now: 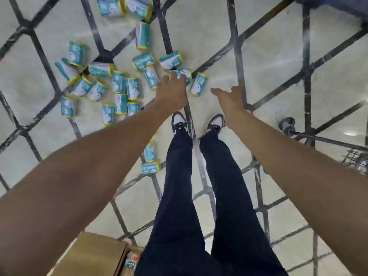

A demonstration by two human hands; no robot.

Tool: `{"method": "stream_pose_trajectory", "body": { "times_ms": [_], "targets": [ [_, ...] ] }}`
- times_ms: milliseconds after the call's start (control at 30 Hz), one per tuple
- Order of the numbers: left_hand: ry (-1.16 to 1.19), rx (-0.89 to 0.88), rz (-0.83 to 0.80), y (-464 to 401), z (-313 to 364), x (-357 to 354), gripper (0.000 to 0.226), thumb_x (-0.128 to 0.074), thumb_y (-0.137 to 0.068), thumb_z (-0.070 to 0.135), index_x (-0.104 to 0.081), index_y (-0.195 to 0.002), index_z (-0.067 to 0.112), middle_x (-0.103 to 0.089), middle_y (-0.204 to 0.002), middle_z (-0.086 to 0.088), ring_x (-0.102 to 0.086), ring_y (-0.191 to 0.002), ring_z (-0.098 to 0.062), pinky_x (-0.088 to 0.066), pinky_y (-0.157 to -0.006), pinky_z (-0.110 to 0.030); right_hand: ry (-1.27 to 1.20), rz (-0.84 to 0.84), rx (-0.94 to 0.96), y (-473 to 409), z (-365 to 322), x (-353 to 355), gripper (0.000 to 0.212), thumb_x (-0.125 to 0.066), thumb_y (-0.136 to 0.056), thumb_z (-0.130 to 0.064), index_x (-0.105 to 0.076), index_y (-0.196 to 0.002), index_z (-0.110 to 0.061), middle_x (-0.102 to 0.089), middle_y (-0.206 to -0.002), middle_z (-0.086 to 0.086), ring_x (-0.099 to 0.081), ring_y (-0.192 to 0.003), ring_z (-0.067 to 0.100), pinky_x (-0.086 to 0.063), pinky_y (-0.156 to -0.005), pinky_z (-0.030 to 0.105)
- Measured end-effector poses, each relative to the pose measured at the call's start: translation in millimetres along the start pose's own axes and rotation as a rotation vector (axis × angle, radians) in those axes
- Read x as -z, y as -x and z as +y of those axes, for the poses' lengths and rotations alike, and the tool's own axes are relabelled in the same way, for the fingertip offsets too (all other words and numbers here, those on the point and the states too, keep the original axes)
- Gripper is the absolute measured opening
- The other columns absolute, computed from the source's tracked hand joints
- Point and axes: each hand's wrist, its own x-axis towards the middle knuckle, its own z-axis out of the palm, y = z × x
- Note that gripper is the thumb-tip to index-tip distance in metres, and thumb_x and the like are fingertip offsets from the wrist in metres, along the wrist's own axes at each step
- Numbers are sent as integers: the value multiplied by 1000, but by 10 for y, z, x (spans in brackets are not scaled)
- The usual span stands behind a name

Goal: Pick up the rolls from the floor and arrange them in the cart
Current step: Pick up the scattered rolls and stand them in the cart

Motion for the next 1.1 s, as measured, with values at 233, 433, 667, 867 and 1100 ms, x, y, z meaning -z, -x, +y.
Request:
{"method": "stream_pose_trajectory", "body": {
  "times_ms": [233, 433, 667, 867, 1100],
  "targets": [
    [-103, -32, -42, -1715, -355, -1368, 62, -57, -90, 12, -32, -147, 7, -35, -147, -25, -43, -127, -48, -41, -98, -55, -50, -27, -104, -2195, 531, -967, 101, -84, -76, -31, -21, -152, -11, -42, -144, 14, -50, -125, 31, -47, -105, 48],
    [-214, -92, 6, -2802, -688, -2434, 76, -65, -84, 14, -28, -149, 2, -35, -148, -29, -44, -126, -50, -43, -97, -56, 4, 19, -83, -3551, 829, -1495, 105, -84, -79, -34, -16, -156, -15, -36, -150, 15, -45, -132, 30, -44, -100, 37],
    [-334, -48, 208, -3324, -923, -2976, 99, -78, -76, 21, -20, -154, 4, -32, -153, -25, -35, -138, -45, -34, -109, -59, -45, 82, -94, -4170, 932, -1969, 112, -83, -72, -51, -12, -155, -26, -37, -140, 7, -41, -126, 27, -39, -110, 48],
    [-381, 56, 412, -3741, -985, -3109, 87, -78, -74, 28, -34, -145, 4, -52, -130, -21, -53, -117, -39, -43, -96, -56, -83, 145, -151, -4483, 1086, -1956, 93, -78, -80, -57, -21, -149, -30, -40, -136, 3, -45, -115, 23, -41, -109, 46],
    [-114, 49, 229, -3655, -817, -2940, 87, -77, -76, 33, -33, -145, 3, -41, -142, -19, -47, -124, -42, -43, -99, -50, -160, 146, -45, -4404, 1143, -1789, 88, -88, -70, -37, -32, -138, -24, -51, -121, 5, -58, -102, 23, -55, -95, 45]
  ]
}}
